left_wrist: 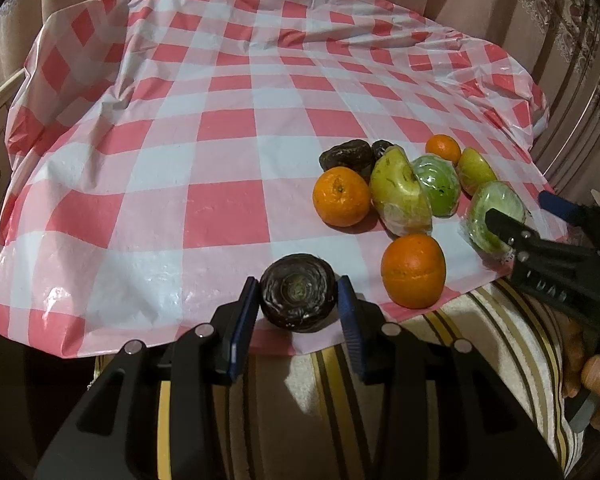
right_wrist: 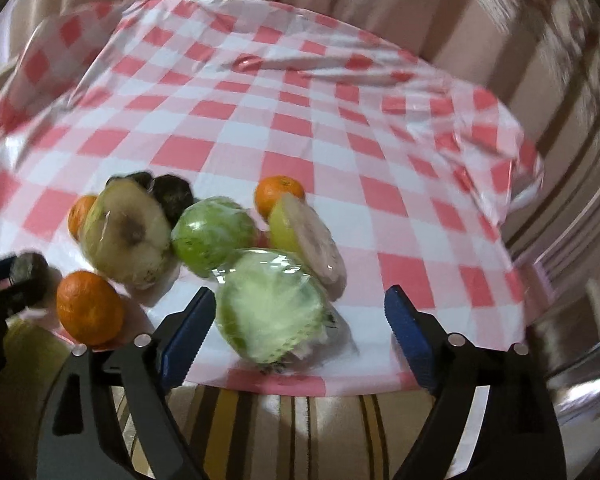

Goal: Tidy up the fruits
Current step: 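Grasp the dark round fruit with the left tool while the right tool grasps the wrapped cabbage, then carry the dark fruit and wrapped cabbage with both tools over the white box, then open both tools to drop the dark fruit and cabbage into the box, then move both open tools back over the fruit on the tablecloth, then grasp the orange with the left tool while the right tool grasps the wrapped apple half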

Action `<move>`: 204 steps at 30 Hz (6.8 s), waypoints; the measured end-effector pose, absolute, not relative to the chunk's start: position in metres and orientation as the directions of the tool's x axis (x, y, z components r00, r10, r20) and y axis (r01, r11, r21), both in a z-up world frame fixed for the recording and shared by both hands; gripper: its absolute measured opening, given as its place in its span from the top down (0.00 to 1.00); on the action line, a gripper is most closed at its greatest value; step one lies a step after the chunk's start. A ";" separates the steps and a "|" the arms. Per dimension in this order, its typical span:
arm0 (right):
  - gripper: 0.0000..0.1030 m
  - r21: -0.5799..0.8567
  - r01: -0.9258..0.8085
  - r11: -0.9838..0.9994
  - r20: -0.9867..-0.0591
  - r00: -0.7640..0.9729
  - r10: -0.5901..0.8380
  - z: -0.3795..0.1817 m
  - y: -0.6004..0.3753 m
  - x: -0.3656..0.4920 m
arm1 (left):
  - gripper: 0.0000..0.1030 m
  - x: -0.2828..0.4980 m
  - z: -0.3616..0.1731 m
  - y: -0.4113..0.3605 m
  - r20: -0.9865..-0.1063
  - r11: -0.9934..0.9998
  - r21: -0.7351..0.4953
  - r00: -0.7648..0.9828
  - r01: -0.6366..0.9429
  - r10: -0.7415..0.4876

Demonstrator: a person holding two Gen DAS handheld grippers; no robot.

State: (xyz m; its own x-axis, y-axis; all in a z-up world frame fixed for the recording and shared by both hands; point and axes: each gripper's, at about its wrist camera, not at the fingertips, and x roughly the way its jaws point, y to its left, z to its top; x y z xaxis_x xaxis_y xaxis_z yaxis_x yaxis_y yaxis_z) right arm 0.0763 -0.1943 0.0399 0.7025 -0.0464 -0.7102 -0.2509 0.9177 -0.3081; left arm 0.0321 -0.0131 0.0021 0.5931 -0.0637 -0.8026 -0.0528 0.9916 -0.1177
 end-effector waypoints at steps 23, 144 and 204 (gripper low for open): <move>0.38 0.083 -0.360 0.929 -0.744 0.598 0.298 0.051 -0.234 0.085 | 0.61 0.024 0.016 -0.014 -0.768 0.991 -0.120 0.637 -0.052 -0.059; 0.15 -0.110 0.390 0.914 -0.851 0.438 -0.289 -0.056 -0.587 0.011 | 0.20 0.124 -0.061 -0.502 -0.923 0.663 -0.004 0.253 0.749 -0.291; 0.15 -0.006 -0.327 0.945 -0.748 0.629 0.213 0.049 -0.276 0.092 | 0.55 0.058 0.006 -0.072 -0.832 0.985 -0.170 0.539 -0.025 -0.130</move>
